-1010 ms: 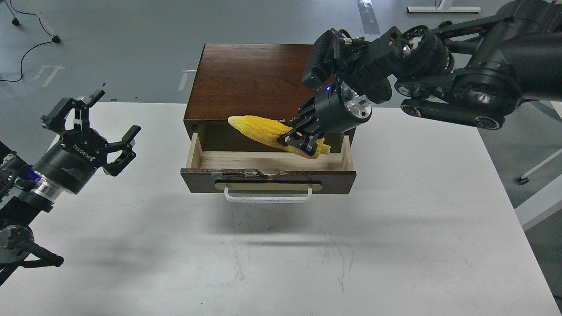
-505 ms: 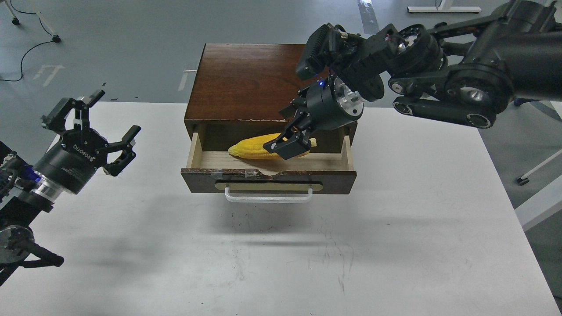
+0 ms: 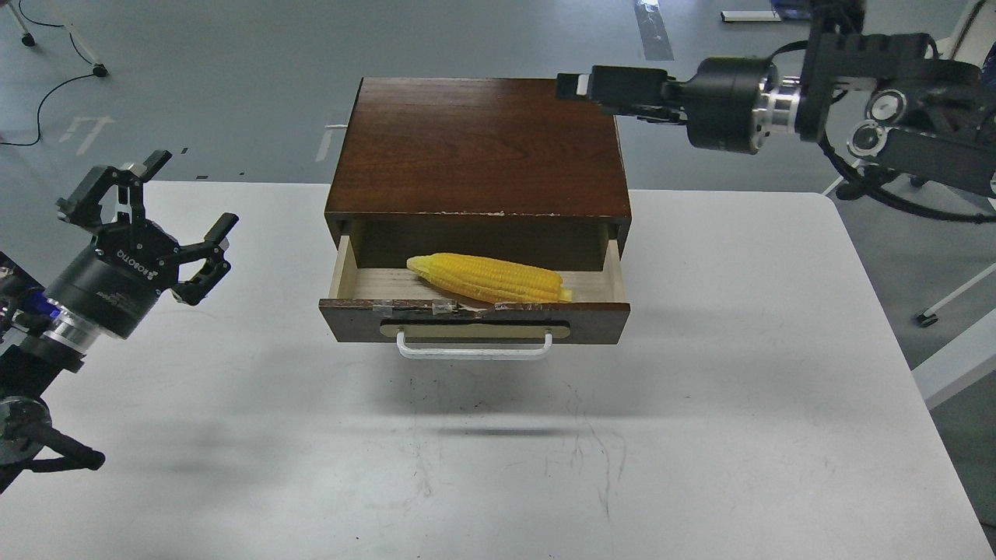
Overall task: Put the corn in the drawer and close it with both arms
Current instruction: 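Raise the right gripper away from the drawer back toward its side, then bring the left gripper down in front of the drawer's white handle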
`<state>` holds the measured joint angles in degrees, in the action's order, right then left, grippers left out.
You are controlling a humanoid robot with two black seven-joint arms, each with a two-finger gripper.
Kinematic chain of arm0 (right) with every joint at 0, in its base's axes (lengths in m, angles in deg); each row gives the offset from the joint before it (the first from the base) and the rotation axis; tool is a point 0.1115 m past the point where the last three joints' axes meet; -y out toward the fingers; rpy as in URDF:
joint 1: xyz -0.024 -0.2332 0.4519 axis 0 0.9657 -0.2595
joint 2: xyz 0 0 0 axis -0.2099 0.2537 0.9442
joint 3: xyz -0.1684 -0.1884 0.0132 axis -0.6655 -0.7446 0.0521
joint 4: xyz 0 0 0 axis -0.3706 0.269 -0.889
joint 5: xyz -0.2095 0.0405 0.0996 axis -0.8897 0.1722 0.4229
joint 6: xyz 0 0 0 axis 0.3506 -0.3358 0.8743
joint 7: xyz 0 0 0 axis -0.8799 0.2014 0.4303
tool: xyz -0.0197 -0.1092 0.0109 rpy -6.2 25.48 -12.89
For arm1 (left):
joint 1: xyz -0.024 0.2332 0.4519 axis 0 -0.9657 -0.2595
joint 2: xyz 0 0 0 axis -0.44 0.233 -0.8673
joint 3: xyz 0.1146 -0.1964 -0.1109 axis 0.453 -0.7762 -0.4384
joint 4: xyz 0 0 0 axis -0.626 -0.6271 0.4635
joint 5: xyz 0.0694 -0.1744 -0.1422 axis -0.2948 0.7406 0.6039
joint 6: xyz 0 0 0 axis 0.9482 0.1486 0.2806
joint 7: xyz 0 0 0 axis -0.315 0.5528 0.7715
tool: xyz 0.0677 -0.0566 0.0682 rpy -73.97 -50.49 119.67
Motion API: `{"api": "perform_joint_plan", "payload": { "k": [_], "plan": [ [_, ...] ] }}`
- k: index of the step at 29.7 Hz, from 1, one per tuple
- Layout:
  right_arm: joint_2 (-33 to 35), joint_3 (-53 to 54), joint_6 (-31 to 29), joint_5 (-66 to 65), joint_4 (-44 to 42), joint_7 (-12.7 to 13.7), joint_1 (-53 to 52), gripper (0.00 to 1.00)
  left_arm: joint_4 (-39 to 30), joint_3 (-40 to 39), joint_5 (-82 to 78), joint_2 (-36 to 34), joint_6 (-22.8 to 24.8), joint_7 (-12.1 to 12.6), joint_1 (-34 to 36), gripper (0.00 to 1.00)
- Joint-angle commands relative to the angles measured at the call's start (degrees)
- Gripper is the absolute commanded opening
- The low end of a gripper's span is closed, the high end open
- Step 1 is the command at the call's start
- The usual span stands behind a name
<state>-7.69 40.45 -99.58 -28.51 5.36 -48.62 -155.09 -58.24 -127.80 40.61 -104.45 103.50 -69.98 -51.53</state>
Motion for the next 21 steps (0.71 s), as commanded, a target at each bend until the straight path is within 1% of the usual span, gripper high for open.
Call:
{"api": "perform_joint_plan", "payload": {
  "k": [1,2,7,8,9,10,12,13,14,15,17,19,21],
  "plan": [
    [2.86,18.19,-0.12,3.41,-0.10,-0.01,18.91,1.00,0.18,-0.77,0.09,-0.60,0.00,-0.22,0.29,0.98],
    [2.86,22.83,-0.12,4.02,-0.10,-0.01,24.42,1.00,0.18,-1.38,0.00,-0.86,0.00,-0.22,0.46,0.98],
    [2.86,32.27,-0.20,7.10,-0.54,-0.01,36.86,1.00,-0.69,-1.65,-1.75,-2.80,0.00,-0.22,4.06,0.98],
    [2.86,33.33,-0.38,8.67,-1.41,-0.01,39.74,1.00,-2.18,-1.92,-4.89,-3.76,0.00,-0.22,5.37,0.98],
    [2.69,33.77,-0.55,9.82,-2.38,-0.01,41.42,1.00,-5.41,-2.61,-9.27,-4.72,0.00,-0.22,7.04,0.98],
    [2.69,33.78,-0.56,9.83,-2.39,-0.01,41.44,1.00,-5.44,-2.62,-9.31,-4.73,0.00,-0.22,7.05,0.98],
    [2.34,33.52,-0.56,11.49,-4.31,-0.01,43.02,1.00,-12.00,-4.72,-18.58,-5.96,0.00,-0.22,9.85,0.98],
    [2.34,33.43,-0.64,11.76,-4.49,-0.01,43.28,1.00,-13.60,-5.08,-20.72,-5.96,0.00,-0.22,10.30,0.98],
    [2.34,33.43,-0.64,12.03,-4.67,-0.01,43.90,1.00,-17.79,-5.26,-26.92,-5.96,0.00,-0.17,12.05,0.98],
    [2.34,33.43,-0.64,12.03,-4.67,-0.01,43.90,1.00,-17.83,-5.26,-26.98,-5.96,0.00,-0.17,12.06,0.98],
    [2.34,33.43,-0.64,12.03,-4.76,-0.01,44.43,1.00,-24.83,-5.35,-39.22,-5.18,0.00,-0.17,14.08,0.98],
    [2.34,33.43,-0.64,12.03,-4.76,-0.01,44.43,1.00,-29.15,-5.26,-47.06,-3.43,0.00,-0.17,14.26,0.98],
    [2.34,33.34,-0.64,12.03,-5.02,-0.01,44.43,1.00,-29.61,-4.91,-51.13,-1.40,0.00,-0.17,14.35,0.98]
  ]
}}
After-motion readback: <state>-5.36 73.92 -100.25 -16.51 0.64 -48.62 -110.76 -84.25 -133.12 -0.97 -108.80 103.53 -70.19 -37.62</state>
